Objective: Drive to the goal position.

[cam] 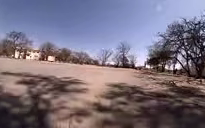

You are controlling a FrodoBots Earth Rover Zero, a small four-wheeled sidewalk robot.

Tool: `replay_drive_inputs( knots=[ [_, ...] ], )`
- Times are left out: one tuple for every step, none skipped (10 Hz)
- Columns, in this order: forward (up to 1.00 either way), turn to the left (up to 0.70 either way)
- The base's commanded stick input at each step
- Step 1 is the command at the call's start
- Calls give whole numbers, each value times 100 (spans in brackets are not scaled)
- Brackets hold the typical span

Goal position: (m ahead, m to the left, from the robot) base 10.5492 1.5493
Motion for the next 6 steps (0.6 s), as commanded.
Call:
replay_drive_inputs(
  knots=[
    [100, 0],
    [100, 0],
    [100, 0],
    [100, 0],
    [100, 0],
    [100, 0]
  ],
)
